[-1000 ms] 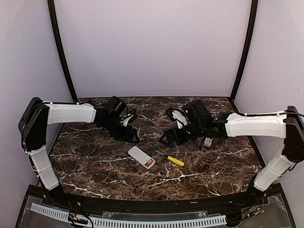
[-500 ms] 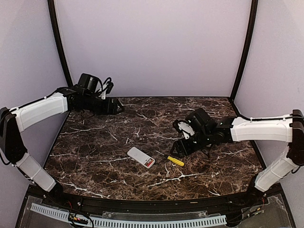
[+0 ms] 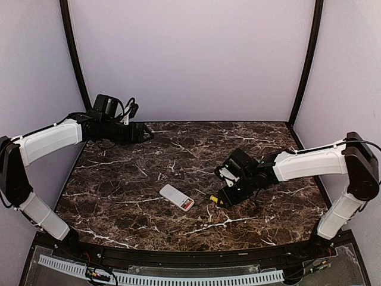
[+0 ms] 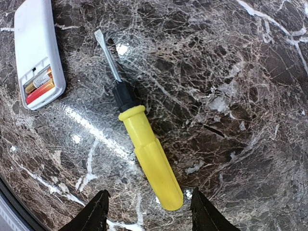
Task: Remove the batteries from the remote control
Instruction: Pick up the screwdriver from the center of the board.
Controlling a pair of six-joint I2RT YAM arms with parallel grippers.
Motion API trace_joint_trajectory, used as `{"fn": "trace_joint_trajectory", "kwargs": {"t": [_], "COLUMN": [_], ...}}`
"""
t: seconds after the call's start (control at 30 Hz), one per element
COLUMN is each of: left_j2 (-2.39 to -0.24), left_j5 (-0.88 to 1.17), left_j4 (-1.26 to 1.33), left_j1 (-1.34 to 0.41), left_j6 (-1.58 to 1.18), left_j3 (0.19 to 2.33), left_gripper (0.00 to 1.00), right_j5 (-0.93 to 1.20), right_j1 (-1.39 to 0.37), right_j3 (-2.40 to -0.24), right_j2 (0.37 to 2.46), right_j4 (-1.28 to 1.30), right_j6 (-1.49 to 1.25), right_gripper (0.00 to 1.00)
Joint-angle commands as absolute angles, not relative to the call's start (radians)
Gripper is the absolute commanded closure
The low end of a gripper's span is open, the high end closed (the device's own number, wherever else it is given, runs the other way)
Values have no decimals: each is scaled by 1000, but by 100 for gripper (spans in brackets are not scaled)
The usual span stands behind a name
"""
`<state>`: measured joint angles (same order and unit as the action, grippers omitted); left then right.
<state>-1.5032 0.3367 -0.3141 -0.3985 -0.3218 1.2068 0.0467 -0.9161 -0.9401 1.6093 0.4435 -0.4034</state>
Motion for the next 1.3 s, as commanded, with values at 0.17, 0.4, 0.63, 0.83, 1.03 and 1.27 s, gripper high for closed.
{"fn": "trace_joint_trajectory", "kwargs": {"t": [0.17,0.4,0.63,0.83,1.03,1.27], "left_j2": [-1484,-1486,-1486,-1481,-1426,-1366], "left_j5": [385,392,391,397,401,559], "left_j4": [-293,-287,-286,-282,-229,-132], "left_j1": [-400,-400,-400,-400,-400,-400], "left_j6": [-351,-361,-364,-362,-365,-477], "left_j3": [1190,1186,1186,1183,1161,1148], "left_gripper": [18,18,18,18,18,20], "right_j5": [-18,-78,-92,-103,-93,-112], "right_j1": [-929,-959,-964,-965,-965,-964], "right_j3": [-935,-953,-960,-955,-956,-1064], "right_j2": [1645,1697,1710,1712,1647,1493], "right_j4": [424,432,432,424,412,483], "right_j6": [-373,-342,-337,-342,-337,-288], "right_gripper": [48,52,58,77,98,100]}}
